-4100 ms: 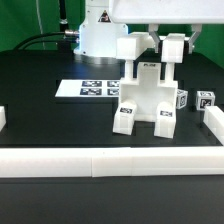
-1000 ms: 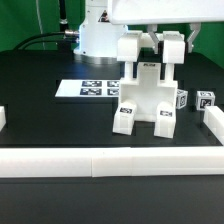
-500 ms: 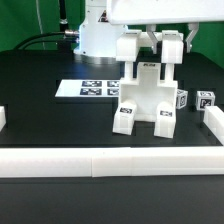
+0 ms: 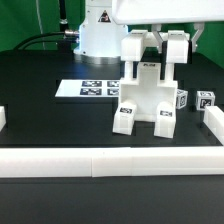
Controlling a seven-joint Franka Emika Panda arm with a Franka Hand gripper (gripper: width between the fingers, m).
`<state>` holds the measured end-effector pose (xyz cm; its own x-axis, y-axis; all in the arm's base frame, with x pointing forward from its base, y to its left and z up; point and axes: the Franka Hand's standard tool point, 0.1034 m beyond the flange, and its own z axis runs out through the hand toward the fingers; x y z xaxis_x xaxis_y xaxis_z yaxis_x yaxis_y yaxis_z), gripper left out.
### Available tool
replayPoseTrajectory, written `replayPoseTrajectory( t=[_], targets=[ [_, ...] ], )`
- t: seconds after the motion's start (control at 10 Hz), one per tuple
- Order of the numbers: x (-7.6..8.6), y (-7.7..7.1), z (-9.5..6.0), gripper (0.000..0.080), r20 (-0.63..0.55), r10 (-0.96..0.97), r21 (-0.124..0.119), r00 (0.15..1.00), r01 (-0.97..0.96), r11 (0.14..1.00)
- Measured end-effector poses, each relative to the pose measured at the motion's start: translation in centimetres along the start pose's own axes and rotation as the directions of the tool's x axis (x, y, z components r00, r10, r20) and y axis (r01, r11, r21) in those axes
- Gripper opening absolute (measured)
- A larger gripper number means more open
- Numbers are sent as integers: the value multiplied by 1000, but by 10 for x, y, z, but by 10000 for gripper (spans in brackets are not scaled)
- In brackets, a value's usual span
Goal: Assemble chair
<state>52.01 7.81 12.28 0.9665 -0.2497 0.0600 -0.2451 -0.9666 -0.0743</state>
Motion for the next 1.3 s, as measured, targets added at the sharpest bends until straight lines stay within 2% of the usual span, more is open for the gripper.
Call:
replayPoseTrajectory(
  t=[0.3, 0.5, 1.0, 1.3],
  targets=[
    [1, 6, 0, 284, 2, 0, -2, 1000, 0, 1000],
    [-9, 7, 0, 284, 9, 43, -4, 999, -43, 999],
    [-7, 8, 0, 284, -5, 14, -1, 1000, -14, 1000],
    [2, 9, 0, 284, -24, -88, -11, 996, 87, 996]
  ],
)
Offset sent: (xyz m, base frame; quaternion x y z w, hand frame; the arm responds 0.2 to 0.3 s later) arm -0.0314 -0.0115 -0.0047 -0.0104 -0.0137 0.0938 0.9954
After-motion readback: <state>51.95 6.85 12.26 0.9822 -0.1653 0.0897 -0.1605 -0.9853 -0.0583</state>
